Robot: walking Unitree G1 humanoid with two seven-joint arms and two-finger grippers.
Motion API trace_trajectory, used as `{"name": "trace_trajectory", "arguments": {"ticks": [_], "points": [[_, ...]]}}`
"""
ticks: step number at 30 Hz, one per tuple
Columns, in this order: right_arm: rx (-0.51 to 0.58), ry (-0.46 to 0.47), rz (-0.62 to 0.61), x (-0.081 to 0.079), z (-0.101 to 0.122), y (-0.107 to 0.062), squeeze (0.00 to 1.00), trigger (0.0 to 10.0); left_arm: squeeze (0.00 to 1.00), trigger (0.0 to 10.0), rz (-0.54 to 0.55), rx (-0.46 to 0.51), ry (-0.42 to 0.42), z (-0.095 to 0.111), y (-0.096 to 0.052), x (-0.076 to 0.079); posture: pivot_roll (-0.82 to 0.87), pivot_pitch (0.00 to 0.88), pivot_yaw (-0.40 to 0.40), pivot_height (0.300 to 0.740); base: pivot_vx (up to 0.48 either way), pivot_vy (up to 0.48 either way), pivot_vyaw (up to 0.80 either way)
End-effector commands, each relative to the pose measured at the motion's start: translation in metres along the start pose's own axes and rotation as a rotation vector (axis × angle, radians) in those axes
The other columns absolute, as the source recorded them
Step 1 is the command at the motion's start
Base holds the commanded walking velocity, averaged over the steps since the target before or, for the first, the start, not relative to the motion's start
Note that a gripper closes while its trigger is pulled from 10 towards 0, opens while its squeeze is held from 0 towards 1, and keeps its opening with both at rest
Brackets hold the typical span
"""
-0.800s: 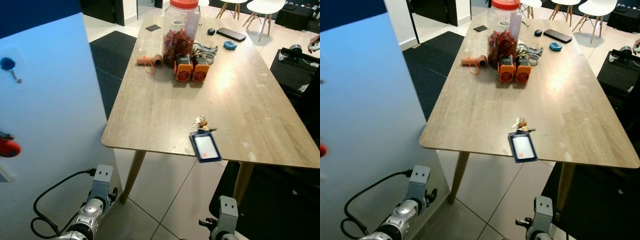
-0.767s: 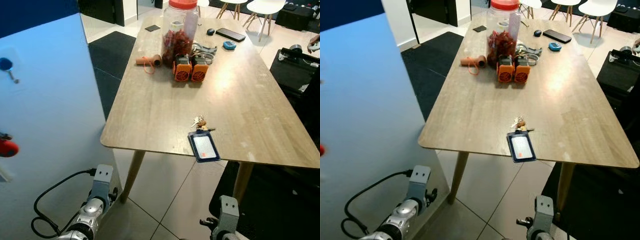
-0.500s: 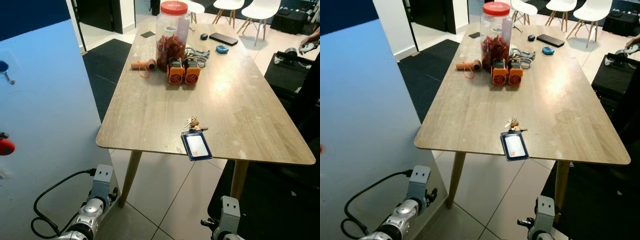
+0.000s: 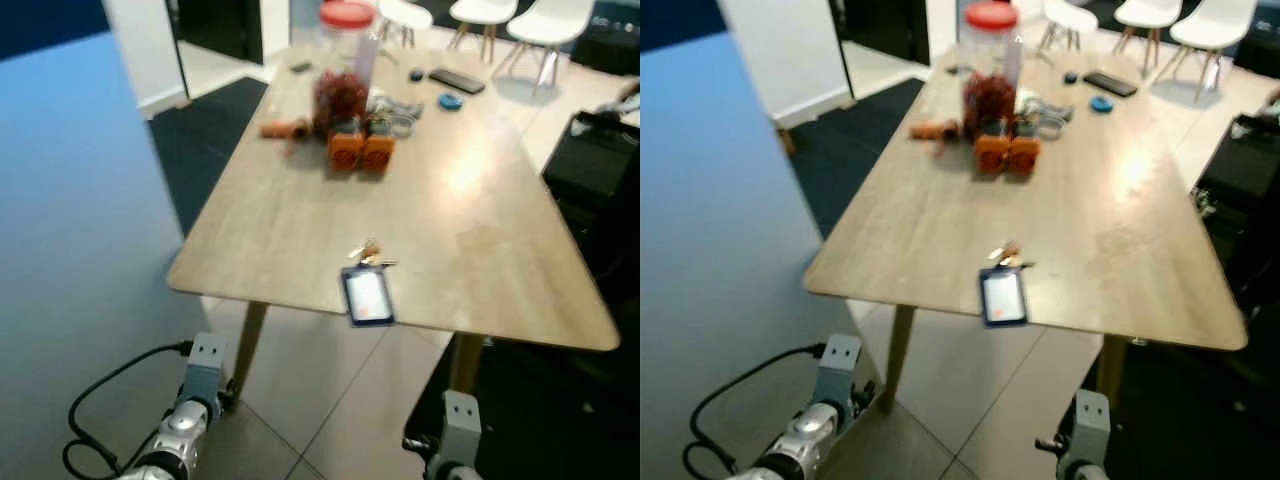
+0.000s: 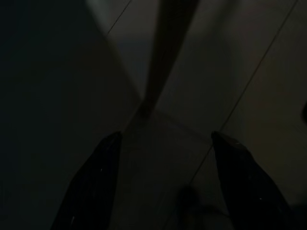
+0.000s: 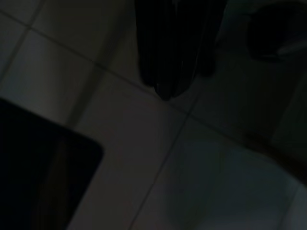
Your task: Hang keys on a hook
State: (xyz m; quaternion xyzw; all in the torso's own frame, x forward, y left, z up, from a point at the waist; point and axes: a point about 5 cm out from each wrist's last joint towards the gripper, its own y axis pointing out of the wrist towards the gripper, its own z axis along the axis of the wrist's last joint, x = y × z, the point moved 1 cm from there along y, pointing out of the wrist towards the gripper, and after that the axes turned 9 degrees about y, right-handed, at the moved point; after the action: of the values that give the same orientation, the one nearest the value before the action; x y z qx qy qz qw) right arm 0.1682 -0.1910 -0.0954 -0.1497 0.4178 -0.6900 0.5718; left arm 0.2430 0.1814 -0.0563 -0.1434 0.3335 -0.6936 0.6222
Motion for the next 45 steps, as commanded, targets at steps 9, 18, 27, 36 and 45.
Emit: {"name": "trace_trajectory", "arguments": {"ticks": [9,18,27,36,45], "points": [[-0.015,0.005,0.004,-0.003,-0.003,0.001,0.00,10.0,0.00,10.0,0.003,0.008,-0.014,0.004,0.001,0.002,0.07,0.037,-0.013,0.740,0.000,0.000,0.00],[-0.012,0.005,0.001,-0.002,-0.001,0.001,0.00,10.0,0.00,10.0,0.004,0.006,0.017,0.007,0.003,0.004,0.07,0.035,-0.010,0.740,0.000,0.000,0.00],[-0.010,0.008,-0.007,0.001,-0.001,0.000,0.00,10.0,0.00,10.0,0.027,-0.042,0.012,0.004,0.003,0.001,0.07,0.032,-0.006,0.740,0.000,-0.411,0.00],[-0.008,0.007,-0.014,0.004,-0.001,-0.001,0.00,10.0,0.00,10.0,0.024,-0.032,0.014,0.010,0.005,0.002,0.06,0.025,-0.003,0.740,0.000,0.000,0.00],[-0.004,-0.003,-0.017,0.005,0.001,-0.001,0.00,10.0,0.00,10.0,0.017,-0.002,0.012,0.016,0.006,0.002,0.06,0.023,-0.004,0.740,0.000,0.000,0.00]]}}
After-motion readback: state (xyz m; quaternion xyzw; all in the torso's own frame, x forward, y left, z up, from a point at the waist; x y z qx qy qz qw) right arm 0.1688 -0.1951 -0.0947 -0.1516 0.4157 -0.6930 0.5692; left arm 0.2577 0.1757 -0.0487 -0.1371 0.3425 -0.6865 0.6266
